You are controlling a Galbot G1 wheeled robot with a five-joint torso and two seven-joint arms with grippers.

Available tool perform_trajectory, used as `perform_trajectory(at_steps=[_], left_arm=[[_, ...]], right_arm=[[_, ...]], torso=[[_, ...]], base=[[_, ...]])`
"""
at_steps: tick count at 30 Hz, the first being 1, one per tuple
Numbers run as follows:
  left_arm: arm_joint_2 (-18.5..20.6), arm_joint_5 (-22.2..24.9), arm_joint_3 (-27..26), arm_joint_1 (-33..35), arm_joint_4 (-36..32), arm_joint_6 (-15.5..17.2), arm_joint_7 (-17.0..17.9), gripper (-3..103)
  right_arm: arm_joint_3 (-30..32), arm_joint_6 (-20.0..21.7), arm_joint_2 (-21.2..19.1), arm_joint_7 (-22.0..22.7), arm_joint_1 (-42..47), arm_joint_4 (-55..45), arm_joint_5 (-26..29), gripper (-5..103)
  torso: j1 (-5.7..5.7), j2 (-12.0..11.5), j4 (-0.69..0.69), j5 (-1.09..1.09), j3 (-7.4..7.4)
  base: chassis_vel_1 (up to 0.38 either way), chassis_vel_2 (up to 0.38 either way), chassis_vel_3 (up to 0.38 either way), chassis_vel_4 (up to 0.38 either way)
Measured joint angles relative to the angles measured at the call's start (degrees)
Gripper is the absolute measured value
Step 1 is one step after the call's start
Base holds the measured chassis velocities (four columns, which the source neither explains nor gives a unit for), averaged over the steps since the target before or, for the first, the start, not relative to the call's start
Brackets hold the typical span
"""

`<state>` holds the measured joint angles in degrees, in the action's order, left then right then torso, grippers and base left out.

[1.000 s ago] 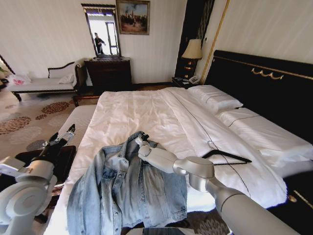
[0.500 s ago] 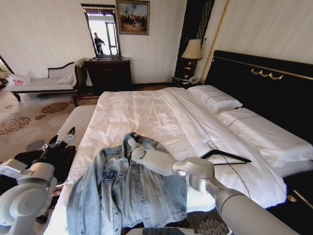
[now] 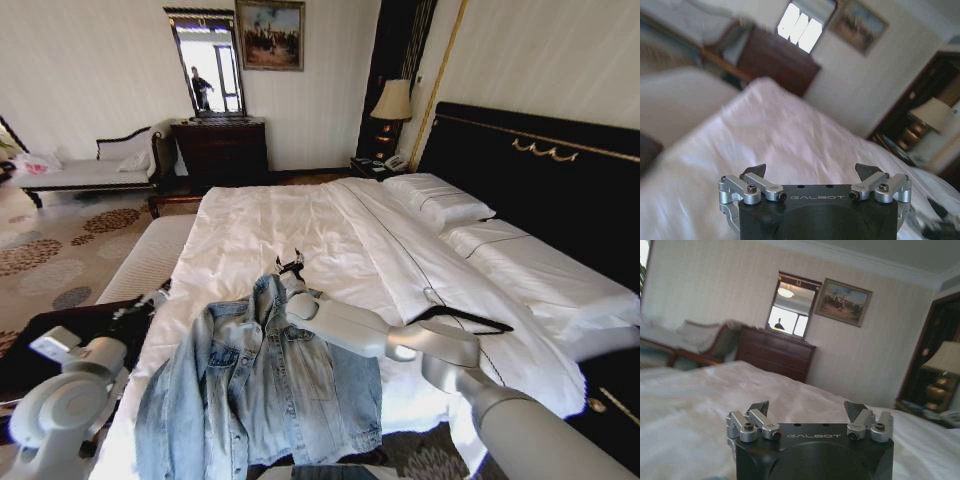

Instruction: Pick up the clothes from the bed and hang them on the clothes hanger.

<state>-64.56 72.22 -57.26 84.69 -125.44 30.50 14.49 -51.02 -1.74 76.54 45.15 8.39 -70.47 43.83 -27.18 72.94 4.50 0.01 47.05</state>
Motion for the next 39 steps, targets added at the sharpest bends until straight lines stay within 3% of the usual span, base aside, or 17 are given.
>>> perform_trajectory(at_steps=[3,5,7,9,12,14,19,24,31,35,39], left_arm=[[0.9,2.9,3.2,-1.5,2.0,1.6,1.3,100],[1.3,2.0,9.0,-4.0,5.3,2.3,2.5,100],[1.2,1.3,10.2,-4.5,5.9,2.4,2.5,100],[0.2,-2.2,14.8,-5.9,8.2,2.4,2.6,100],[-0.2,-4.1,16.5,-6.3,9.1,2.3,2.6,100],[-1.2,-10.8,23.8,-9.6,13.7,1.2,1.6,100],[-2.1,-13.6,28.9,-15.2,20.7,-0.3,1.5,100],[-2.8,-14.6,31.0,-17.9,25.2,-0.9,1.7,100],[-3.2,-16.2,33.0,-18.8,28.7,-1.0,1.6,103],[-3.2,-16.6,34.0,-20.0,30.3,-1.0,0.7,99],[-3.2,-16.6,34.8,-21.3,32.0,-0.8,0.1,84]], right_arm=[[1.3,-1.9,-2.6,-1.4,1.0,-4.9,2.3,91],[3.7,-4.6,-7.9,-3.8,2.9,-11.4,6.0,98],[4.3,-5.2,-9.3,-4.4,3.3,-12.7,6.6,98],[6.4,-7.6,-13.9,-7.1,4.7,-16.0,7.7,100],[7.1,-8.6,-15.4,-8.6,5.2,-17.0,7.7,100],[10.6,-11.9,-22.1,-13.7,8.6,-21.7,6.1,100],[16.0,-12.4,-28.6,-14.6,15.9,-29.0,5.4,100],[20.2,-12.3,-31.9,-14.6,20.9,-32.3,4.2,100],[24.0,-12.1,-33.1,-14.4,24.3,-32.6,2.9,100],[24.9,-12.0,-33.0,-14.3,25.2,-32.3,2.6,100],[25.5,-11.9,-32.9,-14.2,26.1,-31.9,1.9,100]], torso=[[0.00,0.0,-0.02,0.00,0.00],[0.01,0.0,0.00,0.01,0.00],[0.01,0.0,0.01,0.01,0.00],[0.00,0.0,0.04,0.00,0.00],[0.00,0.0,0.03,0.01,0.00],[0.00,0.0,-0.01,0.02,0.00],[0.01,0.0,0.02,0.02,0.00],[0.00,0.0,0.02,0.00,0.00],[0.01,0.0,-0.01,-0.01,0.00],[0.01,0.0,0.00,-0.01,0.00],[0.00,0.0,0.01,-0.01,0.00]], base=[[0.000,0.000,0.000,0.000],[0.000,0.000,0.000,0.000],[0.000,0.000,0.000,0.000],[0.000,0.000,0.000,0.000],[0.000,0.000,0.000,0.000],[0.000,0.000,0.000,0.000],[0.000,0.000,0.000,0.000],[0.000,0.000,0.000,0.000],[0.000,0.000,0.000,0.000],[0.000,0.000,0.000,0.000],[0.000,0.000,0.000,0.000]])
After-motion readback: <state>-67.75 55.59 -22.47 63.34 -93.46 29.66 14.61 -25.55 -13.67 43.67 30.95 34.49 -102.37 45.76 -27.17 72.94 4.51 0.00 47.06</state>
